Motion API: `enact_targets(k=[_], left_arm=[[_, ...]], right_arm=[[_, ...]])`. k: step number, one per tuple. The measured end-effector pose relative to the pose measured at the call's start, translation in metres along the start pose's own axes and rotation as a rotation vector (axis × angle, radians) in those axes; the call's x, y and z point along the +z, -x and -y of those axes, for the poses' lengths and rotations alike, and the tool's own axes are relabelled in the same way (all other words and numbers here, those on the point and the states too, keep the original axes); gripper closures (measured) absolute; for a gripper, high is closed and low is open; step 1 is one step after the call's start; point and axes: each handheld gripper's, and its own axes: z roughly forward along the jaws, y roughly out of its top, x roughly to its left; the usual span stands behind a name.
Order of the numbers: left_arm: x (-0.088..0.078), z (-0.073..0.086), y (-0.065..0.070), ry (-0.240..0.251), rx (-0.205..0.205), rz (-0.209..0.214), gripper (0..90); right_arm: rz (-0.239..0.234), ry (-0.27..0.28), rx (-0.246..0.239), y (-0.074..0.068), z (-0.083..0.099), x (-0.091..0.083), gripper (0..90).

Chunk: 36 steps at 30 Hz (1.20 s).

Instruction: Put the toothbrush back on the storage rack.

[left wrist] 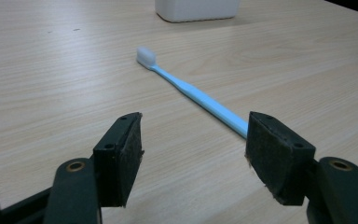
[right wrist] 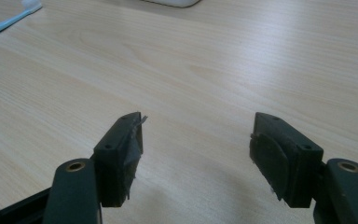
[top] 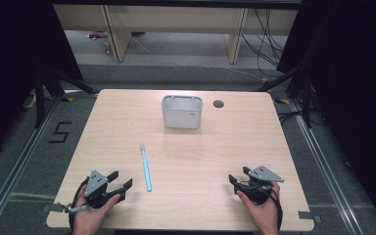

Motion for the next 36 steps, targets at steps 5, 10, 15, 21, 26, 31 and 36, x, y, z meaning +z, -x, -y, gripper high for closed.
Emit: enact_targets(k=[5, 10, 15, 21, 26, 31, 36], left_arm=[[0.006, -0.017, 0.005, -0.031, 0.050, 0.012, 37.2], [0.014, -0.028, 0.013, -0.098, 0.025, 0.017, 36.7], [0.020, -0.036, 0.015, -0.151, 0.015, 0.013, 36.8], [0.027, -0.049, 0.017, -0.246, 0.010, 0.029, 38.9], [0.036, -0.064, 0.019, -0.320, 0.031, 0.021, 39.2], [0.046, -0.077, 0.018, -0.419, 0.037, 0.009, 39.1], [0.055, -0.088, 0.017, -0.468, 0.005, -0.027, 39.0]], right_arm=[[-0.001, 0.000, -0.001, 0.000, 0.000, 0.000, 34.2], [0.003, -0.007, -0.003, -0.001, 0.000, 0.000, 33.9], [0.001, -0.006, 0.000, 0.000, 0.000, 0.000, 33.9], [0.005, -0.004, 0.001, 0.000, 0.000, 0.000, 34.0], [0.011, -0.004, -0.001, 0.000, 0.000, 0.000, 34.1], [0.003, -0.017, 0.043, -0.002, 0.000, -0.001, 34.2], [-0.004, -0.013, 0.056, -0.003, 0.000, -0.001, 34.2]])
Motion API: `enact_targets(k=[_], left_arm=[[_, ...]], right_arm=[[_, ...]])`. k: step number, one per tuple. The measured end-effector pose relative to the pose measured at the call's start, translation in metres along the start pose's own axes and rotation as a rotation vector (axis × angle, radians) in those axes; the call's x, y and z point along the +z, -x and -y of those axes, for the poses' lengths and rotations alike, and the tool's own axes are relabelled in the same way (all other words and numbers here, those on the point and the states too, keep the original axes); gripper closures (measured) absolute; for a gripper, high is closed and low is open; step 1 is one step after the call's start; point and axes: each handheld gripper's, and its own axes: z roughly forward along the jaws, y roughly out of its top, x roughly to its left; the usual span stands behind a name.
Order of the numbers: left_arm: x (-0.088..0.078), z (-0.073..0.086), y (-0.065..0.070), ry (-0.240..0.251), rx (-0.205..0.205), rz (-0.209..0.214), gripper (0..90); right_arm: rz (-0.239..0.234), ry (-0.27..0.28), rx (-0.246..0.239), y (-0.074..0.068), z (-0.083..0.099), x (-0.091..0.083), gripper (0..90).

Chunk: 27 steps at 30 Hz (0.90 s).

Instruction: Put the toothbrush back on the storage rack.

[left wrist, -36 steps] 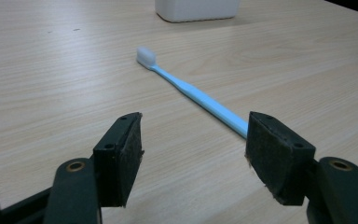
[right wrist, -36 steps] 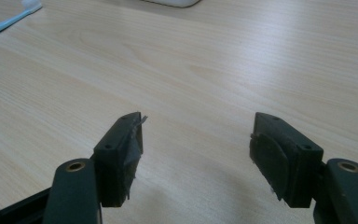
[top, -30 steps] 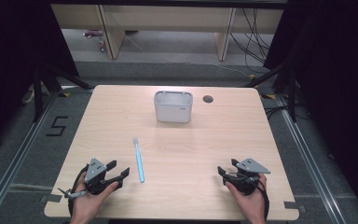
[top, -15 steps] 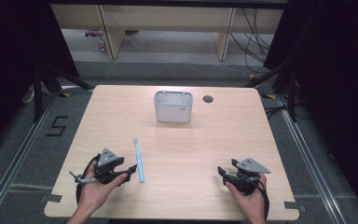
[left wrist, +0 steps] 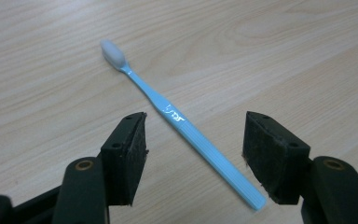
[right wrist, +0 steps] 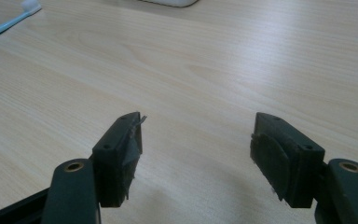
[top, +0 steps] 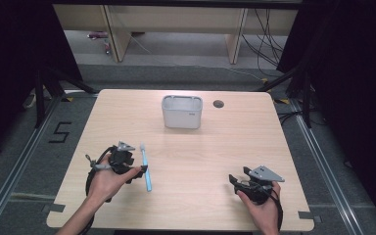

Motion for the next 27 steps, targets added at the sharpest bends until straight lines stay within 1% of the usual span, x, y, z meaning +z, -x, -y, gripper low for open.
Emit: enact_targets(k=[1, 2, 3, 4, 5, 6, 8, 9, 10, 12, 13, 14, 16, 17, 18, 19, 20, 21, 22, 23, 24, 25, 26, 27], left_arm=[[0.001, -0.002, 0.000, -0.007, -0.010, -0.006, 39.0], [0.002, -0.004, -0.002, -0.034, -0.019, -0.009, 37.8], [0.003, -0.006, -0.004, -0.077, -0.018, -0.007, 37.8], [0.005, -0.008, -0.005, -0.089, -0.026, -0.009, 37.8], [0.006, -0.011, -0.006, -0.116, -0.034, -0.009, 37.8], [0.008, -0.012, -0.005, -0.121, -0.049, -0.021, 37.8], [0.011, -0.017, -0.006, -0.179, -0.044, -0.038, 37.8], [0.013, -0.019, -0.007, -0.203, -0.045, -0.037, 37.7], [0.015, -0.020, -0.005, -0.220, -0.068, -0.048, 37.7], [0.020, -0.023, -0.007, -0.266, -0.045, -0.063, 37.4], [0.022, -0.024, -0.007, -0.290, -0.055, -0.064, 37.1], [0.024, -0.024, -0.006, -0.299, -0.077, -0.055, 37.1], [0.029, -0.026, -0.007, -0.326, -0.082, -0.058, 36.8], [0.031, -0.027, -0.007, -0.341, -0.090, -0.062, 36.8], [0.034, -0.028, -0.007, -0.341, -0.100, -0.061, 36.9], [0.035, -0.029, -0.008, -0.343, -0.099, -0.066, 36.8], [0.037, -0.031, -0.008, -0.352, -0.095, -0.065, 36.7], [0.040, -0.032, -0.009, -0.361, -0.087, -0.068, 36.3], [0.042, -0.034, -0.010, -0.382, -0.067, -0.063, 36.1], [0.043, -0.034, -0.010, -0.388, -0.062, -0.060, 36.1], [0.044, -0.036, -0.010, -0.402, -0.056, -0.054, 36.1], [0.045, -0.037, -0.009, -0.410, -0.055, -0.056, 36.1], [0.047, -0.038, -0.008, -0.418, -0.067, -0.068, 36.1], [0.048, -0.038, -0.003, -0.427, -0.116, -0.077, 36.1]], right_arm=[[0.000, 0.000, 0.000, 0.000, 0.000, 0.000, 34.2], [0.001, -0.001, -0.012, 0.001, 0.000, 0.000, 34.2], [0.001, -0.001, -0.012, 0.001, 0.000, 0.000, 34.2], [0.005, 0.010, -0.047, 0.003, -0.001, 0.001, 34.3], [0.005, 0.009, -0.047, 0.003, -0.001, 0.001, 34.3], [0.005, 0.009, -0.047, 0.003, -0.001, 0.001, 34.3], [0.005, 0.010, -0.045, 0.003, -0.001, 0.001, 34.3], [0.007, 0.008, -0.046, 0.003, -0.001, 0.001, 34.3], [0.007, 0.008, -0.046, 0.003, -0.001, 0.001, 34.3], [0.006, 0.010, -0.048, 0.003, -0.001, 0.001, 34.3], [0.007, 0.009, -0.049, 0.003, -0.001, 0.001, 34.4], [0.009, 0.008, -0.050, 0.003, -0.001, 0.001, 34.4], [0.008, 0.004, -0.047, 0.003, -0.001, 0.001, 34.4], [-0.005, -0.002, -0.034, 0.002, -0.001, 0.002, 34.5], [-0.007, 0.007, -0.042, 0.003, -0.001, 0.002, 34.5], [-0.008, 0.009, -0.050, 0.004, -0.001, 0.002, 34.5], [0.006, -0.008, -0.057, 0.004, -0.001, 0.001, 34.5], [0.006, 0.004, -0.050, 0.003, -0.001, 0.001, 34.5], [-0.016, 0.005, -0.028, 0.002, 0.000, 0.003, 34.5], [-0.002, 0.006, -0.052, 0.004, -0.001, 0.002, 34.6], [-0.017, 0.007, -0.034, 0.002, 0.000, 0.003, 34.6], [-0.005, 0.007, -0.046, 0.003, -0.001, 0.002, 34.6], [0.003, 0.003, -0.053, 0.003, -0.001, 0.002, 34.7], [-0.014, -0.004, -0.036, 0.002, -0.001, 0.002, 34.7]])
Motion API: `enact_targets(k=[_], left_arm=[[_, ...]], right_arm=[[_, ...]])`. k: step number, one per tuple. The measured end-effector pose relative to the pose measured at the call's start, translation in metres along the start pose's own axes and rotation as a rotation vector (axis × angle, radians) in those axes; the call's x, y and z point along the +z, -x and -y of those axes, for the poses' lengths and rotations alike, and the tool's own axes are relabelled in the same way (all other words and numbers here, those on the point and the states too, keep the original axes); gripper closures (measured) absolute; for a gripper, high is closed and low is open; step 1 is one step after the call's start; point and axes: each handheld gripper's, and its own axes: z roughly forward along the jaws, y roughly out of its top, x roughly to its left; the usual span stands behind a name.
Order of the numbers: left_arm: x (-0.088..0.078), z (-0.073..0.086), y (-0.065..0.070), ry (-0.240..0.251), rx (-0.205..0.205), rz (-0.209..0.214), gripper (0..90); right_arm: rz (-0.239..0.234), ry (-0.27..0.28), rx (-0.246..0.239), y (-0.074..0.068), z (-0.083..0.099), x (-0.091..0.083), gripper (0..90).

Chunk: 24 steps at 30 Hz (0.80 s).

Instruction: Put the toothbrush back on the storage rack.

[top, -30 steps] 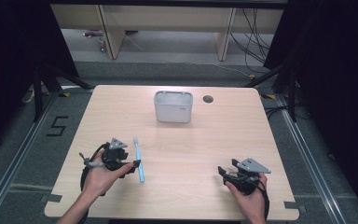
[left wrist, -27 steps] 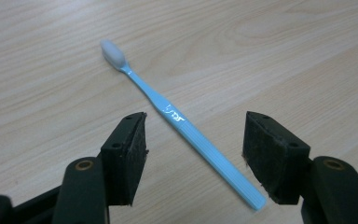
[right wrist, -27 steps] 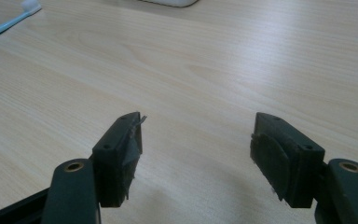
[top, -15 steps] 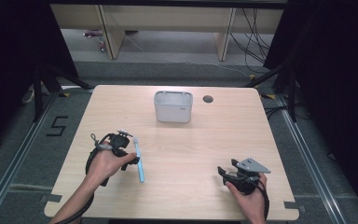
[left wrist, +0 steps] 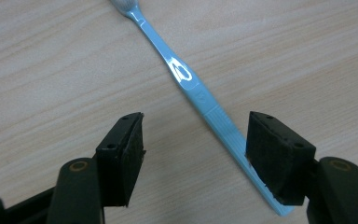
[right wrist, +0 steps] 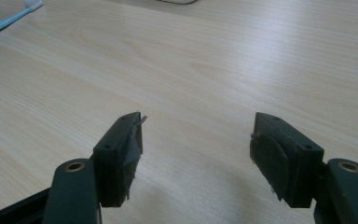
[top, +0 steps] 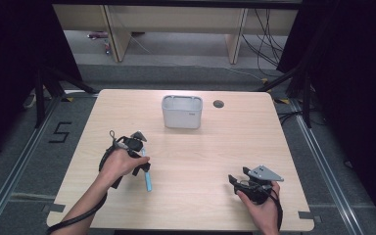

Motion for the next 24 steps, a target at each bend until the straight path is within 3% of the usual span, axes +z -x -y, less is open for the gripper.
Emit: enact_targets(k=[5, 9, 14, 15, 21, 24], left_arm=[[0.006, -0.005, 0.003, -0.041, 0.010, -0.014, 35.0], [0.009, -0.008, 0.002, -0.044, 0.012, -0.021, 35.1], [0.011, -0.009, 0.003, -0.049, 0.012, -0.022, 35.5], [0.011, -0.010, 0.003, -0.058, 0.022, -0.025, 35.5], [0.013, -0.013, 0.005, -0.059, 0.011, -0.029, 36.1], [0.014, -0.014, 0.006, -0.061, 0.033, -0.038, 37.2]], right_arm=[[-0.009, 0.009, 0.001, 0.000, 0.000, 0.001, 34.7], [0.015, 0.006, -0.022, 0.001, 0.000, 0.000, 34.7], [0.000, -0.004, 0.006, -0.001, 0.000, 0.000, 34.8], [0.008, -0.003, -0.011, 0.000, 0.000, 0.000, 34.8], [0.005, -0.003, -0.003, 0.000, 0.000, 0.000, 34.8], [0.008, -0.004, -0.011, 0.000, 0.000, 0.000, 34.8]])
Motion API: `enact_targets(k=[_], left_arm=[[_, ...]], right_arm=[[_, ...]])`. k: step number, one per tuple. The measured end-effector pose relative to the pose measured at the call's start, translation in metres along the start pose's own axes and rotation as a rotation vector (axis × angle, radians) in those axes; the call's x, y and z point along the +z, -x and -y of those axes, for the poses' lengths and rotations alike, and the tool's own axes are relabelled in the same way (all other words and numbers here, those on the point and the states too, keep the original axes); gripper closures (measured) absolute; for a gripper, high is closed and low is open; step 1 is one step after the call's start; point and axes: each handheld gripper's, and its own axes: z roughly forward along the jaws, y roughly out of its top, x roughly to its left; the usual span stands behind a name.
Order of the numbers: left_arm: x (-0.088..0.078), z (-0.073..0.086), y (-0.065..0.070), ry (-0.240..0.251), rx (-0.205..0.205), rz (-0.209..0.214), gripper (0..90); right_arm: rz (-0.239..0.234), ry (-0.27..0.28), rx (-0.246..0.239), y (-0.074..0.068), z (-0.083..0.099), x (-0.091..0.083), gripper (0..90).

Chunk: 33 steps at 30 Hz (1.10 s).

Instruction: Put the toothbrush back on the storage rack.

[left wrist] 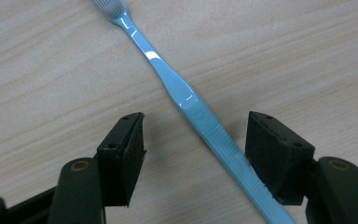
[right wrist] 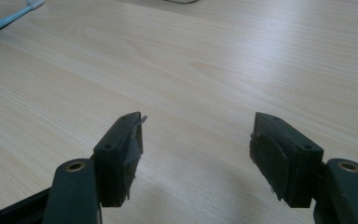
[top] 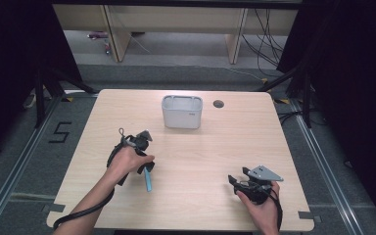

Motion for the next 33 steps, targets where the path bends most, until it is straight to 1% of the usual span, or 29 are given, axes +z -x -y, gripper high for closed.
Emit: enact_targets(k=[4, 5, 6, 7, 9, 13, 14, 16, 20, 22, 27, 28, 32, 33], left_arm=[[0.0026, -0.0001, 0.0016, 0.006, -0.009, 0.001, 38.5], [0.0032, -0.0002, 0.0005, 0.007, 0.010, -0.004, 38.7], [0.0040, -0.0002, 0.0006, 0.007, 0.007, -0.001, 38.7], [0.0035, -0.0007, 0.0011, -0.010, -0.004, 0.002, 38.8], [0.0045, -0.0006, 0.0008, -0.009, -0.003, 0.000, 39.2], [0.0043, -0.0010, 0.0009, -0.022, 0.006, -0.003, 40.8], [0.0053, -0.0006, 0.0013, -0.015, 0.007, -0.005, 41.1], [0.0056, -0.0011, 0.0016, -0.025, 0.009, -0.007, 41.9], [0.0052, -0.0014, 0.0015, -0.024, 0.020, -0.010, 44.2], [0.0051, -0.0014, 0.0020, -0.024, 0.022, -0.009, 45.5], [0.0041, -0.0008, 0.0020, -0.028, 0.067, -0.029, 51.8], [0.0038, -0.0008, 0.0025, -0.027, 0.067, -0.032, 53.0], [0.0034, 0.0000, 0.0013, -0.039, 0.092, -0.038, 57.9], [0.0026, -0.0004, 0.0010, -0.049, 0.095, -0.039, 59.0]], right_arm=[[-0.002, 0.001, 0.007, -0.0002, 0.0000, -0.0001, 34.7], [-0.002, 0.000, 0.006, -0.0001, 0.0000, -0.0001, 34.7], [-0.002, 0.001, 0.001, 0.0000, 0.0000, 0.0002, 34.8], [-0.002, 0.000, 0.001, -0.0001, -0.0001, 0.0001, 34.8], [-0.002, 0.001, 0.002, 0.0000, -0.0001, 0.0001, 34.7], [-0.005, -0.002, 0.008, -0.0006, -0.0003, -0.0003, 34.7], [-0.005, -0.002, 0.006, -0.0006, -0.0002, -0.0003, 34.7], [-0.004, -0.003, 0.005, -0.0005, -0.0002, -0.0004, 34.7], [0.000, 0.000, -0.001, 0.0000, 0.0000, -0.0001, 34.7], [-0.004, -0.003, 0.005, -0.0005, -0.0002, -0.0004, 34.7], [-0.003, -0.003, 0.002, -0.0007, -0.0002, -0.0003, 34.7], [-0.003, -0.003, 0.002, -0.0007, -0.0002, -0.0002, 34.7], [-0.003, -0.003, 0.003, -0.0007, -0.0002, -0.0003, 34.7], [-0.004, -0.003, 0.003, -0.0007, -0.0002, -0.0003, 34.7]])
